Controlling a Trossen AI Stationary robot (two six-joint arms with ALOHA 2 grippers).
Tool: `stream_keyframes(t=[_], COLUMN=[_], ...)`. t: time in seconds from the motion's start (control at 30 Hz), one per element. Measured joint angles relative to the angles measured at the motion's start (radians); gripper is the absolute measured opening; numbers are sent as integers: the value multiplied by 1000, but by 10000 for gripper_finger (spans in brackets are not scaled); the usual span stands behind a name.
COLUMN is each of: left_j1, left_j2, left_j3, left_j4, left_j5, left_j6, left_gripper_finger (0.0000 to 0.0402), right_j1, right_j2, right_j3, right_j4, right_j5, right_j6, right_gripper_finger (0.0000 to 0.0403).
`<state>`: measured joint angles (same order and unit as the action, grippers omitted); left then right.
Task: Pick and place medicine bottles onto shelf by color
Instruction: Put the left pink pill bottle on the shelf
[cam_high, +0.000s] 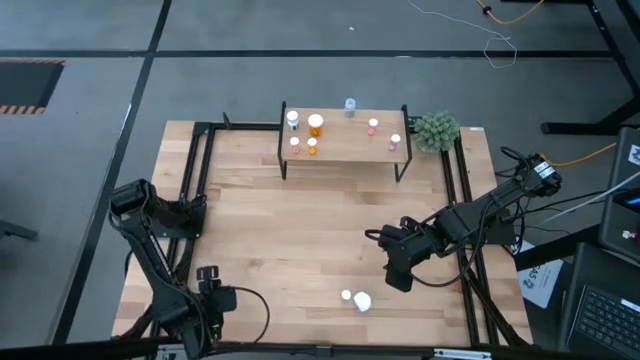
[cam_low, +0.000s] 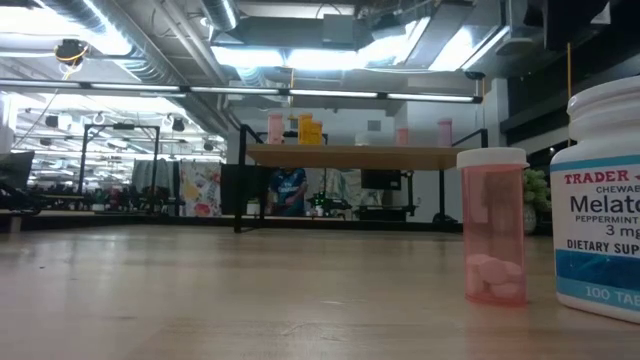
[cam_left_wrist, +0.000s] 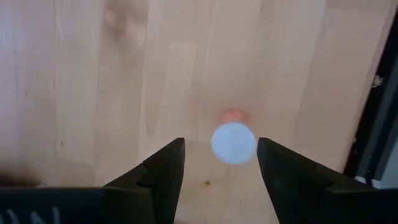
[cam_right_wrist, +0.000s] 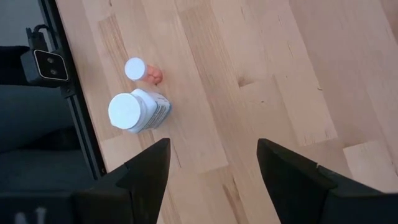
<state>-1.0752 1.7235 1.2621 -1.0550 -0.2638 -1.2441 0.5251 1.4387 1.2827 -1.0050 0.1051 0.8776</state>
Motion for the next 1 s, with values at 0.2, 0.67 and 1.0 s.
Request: stream_keyframes(t=[0.2, 0.67, 1.0], left_j1=[0, 5, 8], left_j2=[32, 72, 72], left_j3=[0, 0, 0], left_j4=[32, 38, 40], left_j5=[5, 16, 13], left_j6=[-2, -2, -2], left_gripper_finger=[197, 197, 197], right_j1=[0, 0, 0], right_j2=[0, 0, 0], right_j3=[0, 0, 0], right_j4=[0, -1, -1], right_j5=[0, 0, 0], right_j6=[0, -2, -21], right_gripper_finger=[243, 243, 243])
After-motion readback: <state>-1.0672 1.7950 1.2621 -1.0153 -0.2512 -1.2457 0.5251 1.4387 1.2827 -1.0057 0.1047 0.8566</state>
